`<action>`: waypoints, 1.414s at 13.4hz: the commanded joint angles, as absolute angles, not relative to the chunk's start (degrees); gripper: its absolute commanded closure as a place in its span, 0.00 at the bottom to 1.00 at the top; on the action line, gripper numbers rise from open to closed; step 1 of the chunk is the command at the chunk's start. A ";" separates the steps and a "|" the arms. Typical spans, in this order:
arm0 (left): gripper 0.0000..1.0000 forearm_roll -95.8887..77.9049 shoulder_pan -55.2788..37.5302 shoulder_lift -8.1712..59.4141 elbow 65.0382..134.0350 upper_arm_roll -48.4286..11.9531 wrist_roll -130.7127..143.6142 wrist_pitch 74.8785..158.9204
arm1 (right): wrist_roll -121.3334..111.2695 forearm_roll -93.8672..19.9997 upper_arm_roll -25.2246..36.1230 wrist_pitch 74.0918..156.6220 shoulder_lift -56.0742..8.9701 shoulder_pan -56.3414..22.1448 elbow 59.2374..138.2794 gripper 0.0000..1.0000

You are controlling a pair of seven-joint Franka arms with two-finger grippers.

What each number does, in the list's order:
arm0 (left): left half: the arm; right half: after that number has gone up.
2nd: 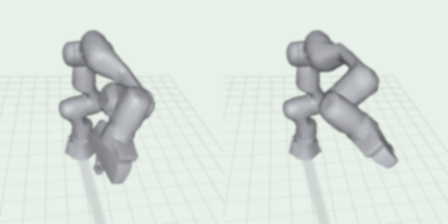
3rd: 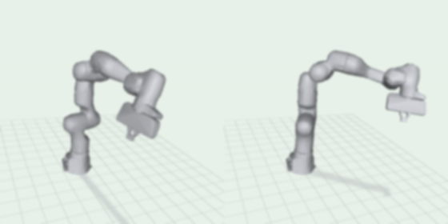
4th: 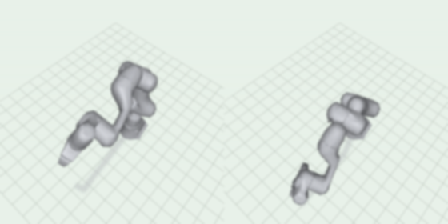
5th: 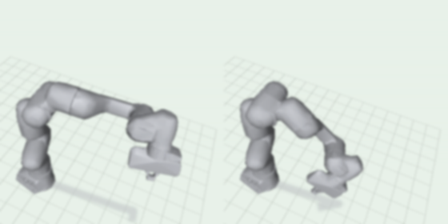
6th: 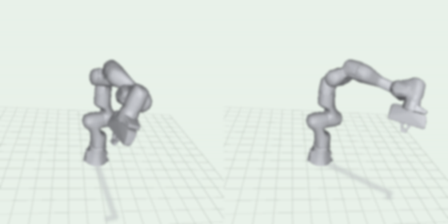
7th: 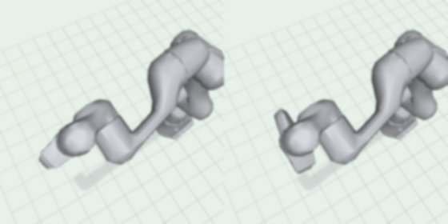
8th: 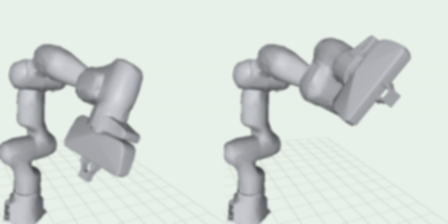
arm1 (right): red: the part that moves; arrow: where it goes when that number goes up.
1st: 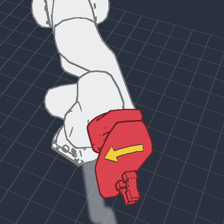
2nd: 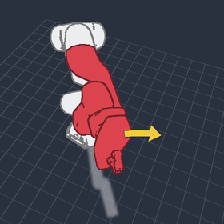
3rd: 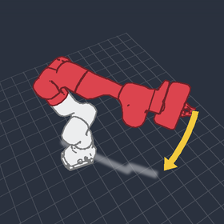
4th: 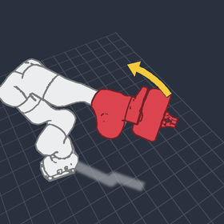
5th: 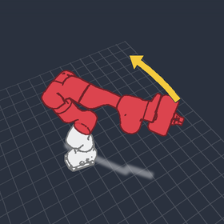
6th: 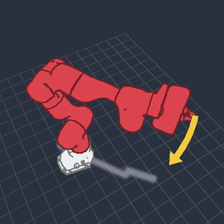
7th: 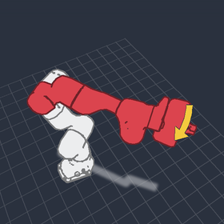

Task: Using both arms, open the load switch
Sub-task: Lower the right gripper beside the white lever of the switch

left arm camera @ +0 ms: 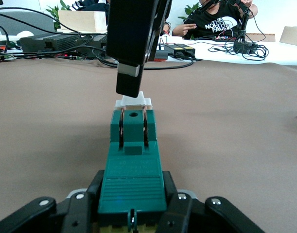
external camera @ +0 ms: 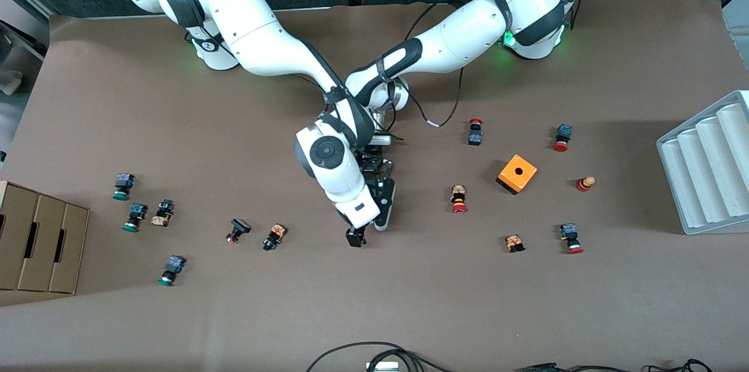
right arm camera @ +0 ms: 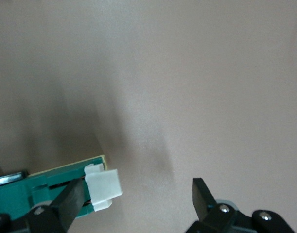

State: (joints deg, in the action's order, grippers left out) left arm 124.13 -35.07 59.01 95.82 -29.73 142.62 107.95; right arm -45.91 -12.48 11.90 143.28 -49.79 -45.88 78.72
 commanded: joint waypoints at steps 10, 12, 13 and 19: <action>0.50 124.54 -35.33 59.85 95.10 -29.27 143.35 106.79 | -46.05 -13.54 12.57 140.99 -51.24 -47.02 77.52 0.00; 0.50 124.54 -35.33 59.85 95.10 -29.09 143.35 106.79 | -46.05 -13.62 12.48 137.82 -50.89 -46.93 77.52 0.00; 0.50 124.54 -35.33 59.85 95.01 -28.83 143.35 106.79 | -46.14 -13.62 12.39 137.38 -50.71 -46.85 77.52 0.00; 0.50 124.54 -35.33 59.85 95.18 -28.74 143.35 106.79 | -45.97 -13.97 12.13 137.20 -50.54 -46.93 77.43 0.01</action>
